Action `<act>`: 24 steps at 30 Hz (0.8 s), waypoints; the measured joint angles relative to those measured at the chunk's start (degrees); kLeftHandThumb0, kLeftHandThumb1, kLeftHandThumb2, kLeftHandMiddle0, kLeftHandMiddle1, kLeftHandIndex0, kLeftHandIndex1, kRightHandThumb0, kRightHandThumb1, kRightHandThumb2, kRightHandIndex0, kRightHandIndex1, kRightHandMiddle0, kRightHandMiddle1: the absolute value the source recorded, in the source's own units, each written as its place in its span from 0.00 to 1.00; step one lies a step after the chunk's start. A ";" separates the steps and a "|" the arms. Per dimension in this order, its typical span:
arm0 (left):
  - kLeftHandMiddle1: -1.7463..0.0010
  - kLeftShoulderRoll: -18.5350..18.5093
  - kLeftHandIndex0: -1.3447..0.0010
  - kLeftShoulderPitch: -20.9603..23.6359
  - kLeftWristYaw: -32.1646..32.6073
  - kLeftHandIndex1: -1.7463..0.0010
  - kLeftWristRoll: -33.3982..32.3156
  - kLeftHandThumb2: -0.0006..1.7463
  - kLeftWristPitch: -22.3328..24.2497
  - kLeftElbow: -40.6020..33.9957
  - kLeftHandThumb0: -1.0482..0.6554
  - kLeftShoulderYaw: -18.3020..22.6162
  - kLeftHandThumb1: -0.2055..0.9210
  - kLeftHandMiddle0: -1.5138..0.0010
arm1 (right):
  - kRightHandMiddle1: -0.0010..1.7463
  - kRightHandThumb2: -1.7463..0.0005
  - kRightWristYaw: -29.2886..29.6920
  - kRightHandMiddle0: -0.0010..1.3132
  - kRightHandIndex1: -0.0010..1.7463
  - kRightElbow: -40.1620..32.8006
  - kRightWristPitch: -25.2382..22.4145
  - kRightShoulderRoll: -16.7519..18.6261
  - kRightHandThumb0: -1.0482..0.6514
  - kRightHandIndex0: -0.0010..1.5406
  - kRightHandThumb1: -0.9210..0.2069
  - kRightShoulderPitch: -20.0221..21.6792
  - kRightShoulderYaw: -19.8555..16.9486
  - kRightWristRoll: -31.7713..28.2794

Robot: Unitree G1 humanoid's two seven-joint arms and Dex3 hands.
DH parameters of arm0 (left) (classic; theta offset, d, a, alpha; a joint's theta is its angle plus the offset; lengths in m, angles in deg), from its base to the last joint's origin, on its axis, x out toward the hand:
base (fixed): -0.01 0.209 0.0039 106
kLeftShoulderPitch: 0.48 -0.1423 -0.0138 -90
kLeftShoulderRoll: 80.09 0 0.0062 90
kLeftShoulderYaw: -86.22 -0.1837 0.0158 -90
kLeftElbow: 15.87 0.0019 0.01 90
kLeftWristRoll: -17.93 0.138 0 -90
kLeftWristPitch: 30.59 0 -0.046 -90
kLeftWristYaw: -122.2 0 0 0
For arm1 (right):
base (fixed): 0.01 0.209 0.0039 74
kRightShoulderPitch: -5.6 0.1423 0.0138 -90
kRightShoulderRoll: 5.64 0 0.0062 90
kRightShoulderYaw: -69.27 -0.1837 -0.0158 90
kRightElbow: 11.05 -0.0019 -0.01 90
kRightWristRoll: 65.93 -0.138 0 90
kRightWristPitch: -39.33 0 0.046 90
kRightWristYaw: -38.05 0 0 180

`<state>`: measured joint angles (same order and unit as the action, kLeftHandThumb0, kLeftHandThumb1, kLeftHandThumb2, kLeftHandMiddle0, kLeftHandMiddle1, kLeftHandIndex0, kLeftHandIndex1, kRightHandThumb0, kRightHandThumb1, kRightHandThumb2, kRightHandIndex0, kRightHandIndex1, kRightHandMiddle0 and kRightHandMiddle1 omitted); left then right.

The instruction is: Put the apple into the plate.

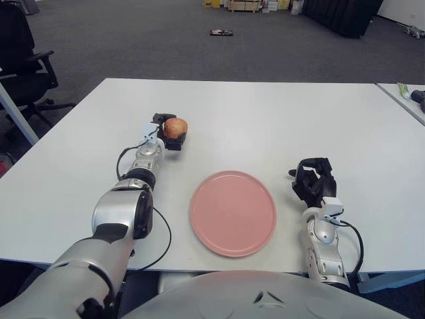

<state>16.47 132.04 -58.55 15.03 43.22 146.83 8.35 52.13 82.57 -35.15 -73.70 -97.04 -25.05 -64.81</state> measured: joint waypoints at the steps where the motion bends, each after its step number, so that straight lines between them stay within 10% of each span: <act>1: 0.03 0.05 0.59 0.00 -0.67 0.00 -0.60 0.88 -0.41 -0.49 0.62 0.47 0.29 0.50 | 1.00 0.53 -0.03 0.24 0.76 0.00 0.00 0.00 0.40 0.35 0.18 0.01 0.02 0.00; 15: 0.04 3.16 0.57 -3.84 -10.88 0.00 -8.33 0.90 -5.42 -14.27 0.62 3.50 0.26 0.48 | 1.00 0.54 -0.25 0.24 0.75 0.06 0.00 0.01 0.40 0.35 0.18 0.11 0.08 -0.02; 24: 0.08 4.47 0.57 -10.94 -15.30 0.00 -5.14 0.89 -13.84 -25.24 0.62 -1.41 0.24 0.45 | 1.00 0.55 -0.29 0.23 0.74 0.09 0.05 0.02 0.40 0.36 0.17 0.24 0.39 0.00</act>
<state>20.94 121.10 -73.85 9.90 29.38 121.59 6.94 51.84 82.66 -35.10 -73.68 -96.80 -24.66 -64.82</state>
